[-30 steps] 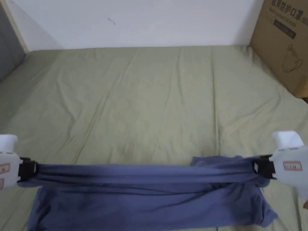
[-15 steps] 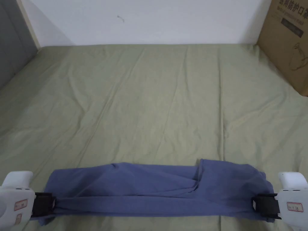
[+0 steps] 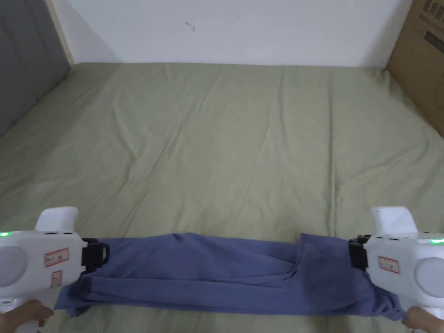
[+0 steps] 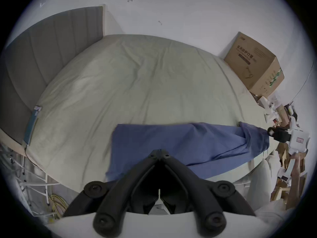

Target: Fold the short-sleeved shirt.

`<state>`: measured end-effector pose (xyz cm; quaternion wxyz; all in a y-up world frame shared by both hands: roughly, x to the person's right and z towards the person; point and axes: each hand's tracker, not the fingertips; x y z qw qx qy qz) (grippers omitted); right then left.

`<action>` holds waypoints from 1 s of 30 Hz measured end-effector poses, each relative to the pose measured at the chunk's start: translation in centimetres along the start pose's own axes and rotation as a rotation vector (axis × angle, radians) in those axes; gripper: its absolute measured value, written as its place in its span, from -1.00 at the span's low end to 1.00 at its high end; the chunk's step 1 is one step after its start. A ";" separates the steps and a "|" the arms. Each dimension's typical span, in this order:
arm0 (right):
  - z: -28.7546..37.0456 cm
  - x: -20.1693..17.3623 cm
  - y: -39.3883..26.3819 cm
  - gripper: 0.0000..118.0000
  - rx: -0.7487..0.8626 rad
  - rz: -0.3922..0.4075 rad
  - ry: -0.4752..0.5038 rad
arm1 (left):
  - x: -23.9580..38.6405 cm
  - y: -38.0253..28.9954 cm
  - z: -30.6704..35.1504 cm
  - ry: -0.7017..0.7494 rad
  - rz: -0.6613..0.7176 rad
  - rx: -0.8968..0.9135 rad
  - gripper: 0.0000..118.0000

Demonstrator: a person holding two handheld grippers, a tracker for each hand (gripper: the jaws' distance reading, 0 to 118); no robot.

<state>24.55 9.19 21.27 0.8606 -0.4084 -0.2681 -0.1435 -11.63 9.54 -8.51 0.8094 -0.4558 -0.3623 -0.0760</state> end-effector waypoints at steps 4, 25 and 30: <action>-0.8 -2.7 0.7 -1.00 0.016 -0.036 0.113 | -0.9 -1.0 -0.5 0.008 0.023 -0.017 -1.00; -4.2 -9.1 1.9 -1.00 -0.097 0.094 0.149 | -12.6 -4.5 -3.6 -0.230 0.505 -0.052 0.94; -5.0 -10.2 2.3 -1.00 -0.113 0.114 0.139 | -13.1 -4.9 -6.0 -0.389 0.602 -0.030 0.98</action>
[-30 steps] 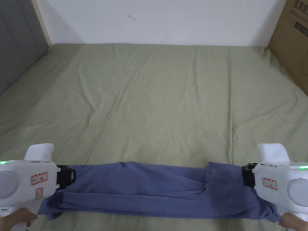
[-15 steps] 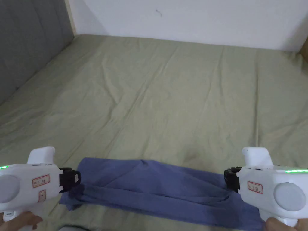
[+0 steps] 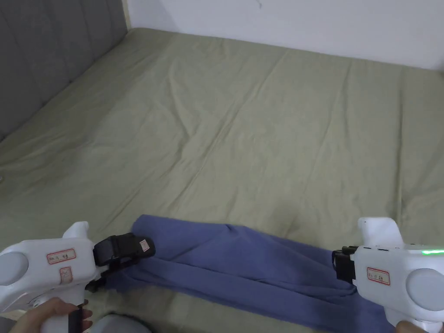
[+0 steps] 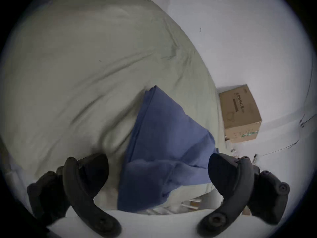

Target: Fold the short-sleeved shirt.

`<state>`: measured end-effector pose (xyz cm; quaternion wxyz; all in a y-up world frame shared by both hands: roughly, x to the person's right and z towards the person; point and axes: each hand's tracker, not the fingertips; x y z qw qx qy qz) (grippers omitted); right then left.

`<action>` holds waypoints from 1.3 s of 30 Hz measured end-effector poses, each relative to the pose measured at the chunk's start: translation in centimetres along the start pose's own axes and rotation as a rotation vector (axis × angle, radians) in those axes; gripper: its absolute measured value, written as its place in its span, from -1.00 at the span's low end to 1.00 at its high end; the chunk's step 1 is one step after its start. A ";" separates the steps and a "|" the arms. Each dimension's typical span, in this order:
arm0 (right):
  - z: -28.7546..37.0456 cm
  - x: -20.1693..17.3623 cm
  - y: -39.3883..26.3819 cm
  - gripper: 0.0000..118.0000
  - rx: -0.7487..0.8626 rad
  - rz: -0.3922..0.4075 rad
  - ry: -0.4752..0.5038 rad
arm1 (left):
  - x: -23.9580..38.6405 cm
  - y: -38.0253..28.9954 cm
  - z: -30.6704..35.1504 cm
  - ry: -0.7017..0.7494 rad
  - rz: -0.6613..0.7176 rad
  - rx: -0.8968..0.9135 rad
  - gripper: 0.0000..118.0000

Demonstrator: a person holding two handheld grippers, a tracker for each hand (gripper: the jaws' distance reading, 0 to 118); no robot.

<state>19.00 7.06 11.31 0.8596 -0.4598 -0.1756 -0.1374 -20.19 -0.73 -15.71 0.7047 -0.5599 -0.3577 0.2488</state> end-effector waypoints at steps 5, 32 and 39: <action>-0.6 -1.2 0.4 -1.00 -0.018 0.032 -0.001 | -0.1 1.3 -0.8 -0.080 0.027 -0.022 0.65; -1.2 -0.3 -0.5 -1.00 -0.050 -0.013 -0.001 | -0.6 6.4 5.0 0.089 -0.016 0.058 -0.84; 0.7 1.4 -1.0 -1.00 -0.002 -0.049 0.009 | 10.6 4.5 5.3 0.009 -0.248 0.074 -0.84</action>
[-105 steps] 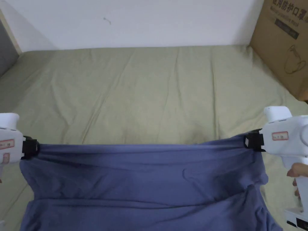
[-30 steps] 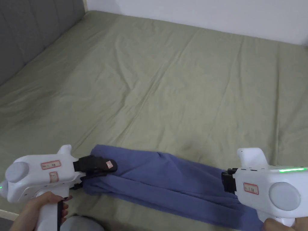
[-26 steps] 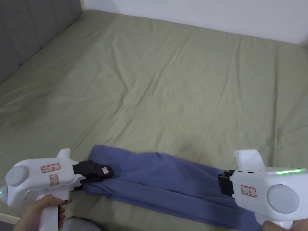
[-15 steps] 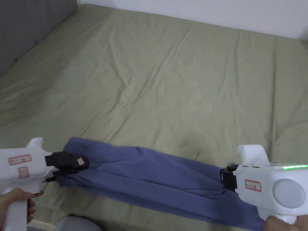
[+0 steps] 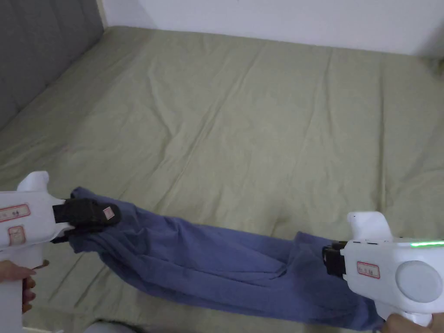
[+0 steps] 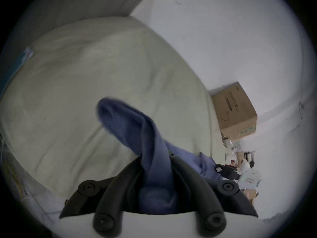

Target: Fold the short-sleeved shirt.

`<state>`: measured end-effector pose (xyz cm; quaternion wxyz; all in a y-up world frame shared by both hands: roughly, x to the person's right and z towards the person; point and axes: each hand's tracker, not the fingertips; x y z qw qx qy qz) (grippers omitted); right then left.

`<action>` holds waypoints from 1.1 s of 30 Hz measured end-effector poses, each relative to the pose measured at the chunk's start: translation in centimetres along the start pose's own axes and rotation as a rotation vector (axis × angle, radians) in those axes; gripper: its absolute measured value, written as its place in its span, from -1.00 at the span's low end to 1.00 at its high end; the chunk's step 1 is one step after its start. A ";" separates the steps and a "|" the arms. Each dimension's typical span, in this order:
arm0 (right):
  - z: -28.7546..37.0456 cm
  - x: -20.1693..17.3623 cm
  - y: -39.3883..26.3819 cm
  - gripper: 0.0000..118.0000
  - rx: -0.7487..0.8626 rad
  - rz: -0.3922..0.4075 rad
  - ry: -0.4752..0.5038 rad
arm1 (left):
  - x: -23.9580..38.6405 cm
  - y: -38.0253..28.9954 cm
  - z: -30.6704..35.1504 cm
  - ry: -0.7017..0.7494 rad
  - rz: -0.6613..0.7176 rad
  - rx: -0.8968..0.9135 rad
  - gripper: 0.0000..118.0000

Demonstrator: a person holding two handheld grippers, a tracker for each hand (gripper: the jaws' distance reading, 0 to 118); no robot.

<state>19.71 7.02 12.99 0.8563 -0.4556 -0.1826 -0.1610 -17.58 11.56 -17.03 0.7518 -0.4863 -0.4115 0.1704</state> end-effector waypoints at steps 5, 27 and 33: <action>1.7 2.8 -0.8 -1.00 0.042 -0.060 0.005 | 10.2 -2.0 -3.1 -0.099 -0.208 -0.053 -0.84; 4.5 11.4 -5.3 -1.00 0.085 -0.307 -0.019 | 16.0 -8.4 -15.1 -0.079 -0.276 -0.220 0.59; 4.2 11.2 -5.5 -1.00 0.082 -0.297 -0.002 | 13.5 -9.4 -16.0 0.084 -0.295 -0.252 -0.96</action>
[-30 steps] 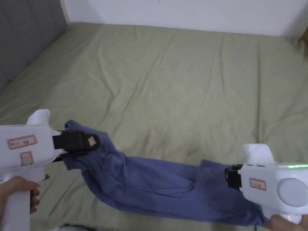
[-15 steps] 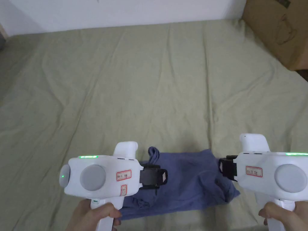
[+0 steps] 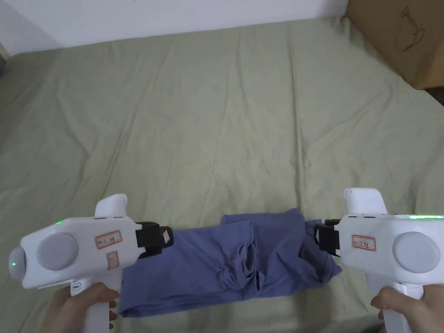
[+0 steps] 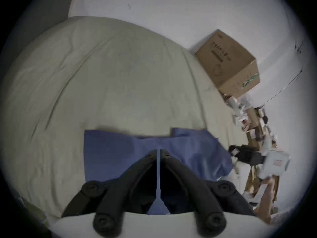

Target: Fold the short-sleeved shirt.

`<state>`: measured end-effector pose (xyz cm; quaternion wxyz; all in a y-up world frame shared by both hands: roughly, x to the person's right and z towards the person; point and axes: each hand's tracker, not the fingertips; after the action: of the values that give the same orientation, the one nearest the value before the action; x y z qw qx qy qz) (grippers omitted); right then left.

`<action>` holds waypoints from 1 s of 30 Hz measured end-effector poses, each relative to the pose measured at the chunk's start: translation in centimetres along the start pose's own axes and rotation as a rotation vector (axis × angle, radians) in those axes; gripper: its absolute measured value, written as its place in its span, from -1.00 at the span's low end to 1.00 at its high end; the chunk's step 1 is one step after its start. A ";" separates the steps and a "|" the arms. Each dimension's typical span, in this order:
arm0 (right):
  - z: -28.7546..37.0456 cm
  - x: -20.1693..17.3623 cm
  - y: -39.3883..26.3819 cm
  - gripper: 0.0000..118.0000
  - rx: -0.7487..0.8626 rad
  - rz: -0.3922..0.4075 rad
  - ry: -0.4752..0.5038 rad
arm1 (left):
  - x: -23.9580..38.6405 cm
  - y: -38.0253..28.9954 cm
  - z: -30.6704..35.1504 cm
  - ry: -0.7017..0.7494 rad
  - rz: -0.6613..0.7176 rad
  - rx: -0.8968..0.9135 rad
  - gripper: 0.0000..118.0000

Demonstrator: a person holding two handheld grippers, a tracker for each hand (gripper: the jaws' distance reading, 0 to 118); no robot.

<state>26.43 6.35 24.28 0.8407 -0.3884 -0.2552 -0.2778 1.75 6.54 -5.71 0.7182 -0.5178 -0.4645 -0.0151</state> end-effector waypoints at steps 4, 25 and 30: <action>0.1 0.1 -0.2 -1.00 -0.003 -0.003 0.003 | 0.6 -2.3 -3.1 -0.063 0.003 -0.100 -0.96; 1.2 2.5 -1.2 -1.00 -0.015 -0.051 -0.032 | 11.4 -4.9 -7.8 -0.268 -0.178 -0.246 -0.96; 1.6 1.4 -0.6 -1.00 -0.008 -0.024 -0.033 | 7.3 -3.3 -3.3 -0.283 -0.118 -0.163 -0.96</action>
<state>26.66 6.88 26.41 0.8315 -0.3932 -0.2724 -0.2824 6.45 5.86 1.58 0.5990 -0.5432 -0.5879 -0.0218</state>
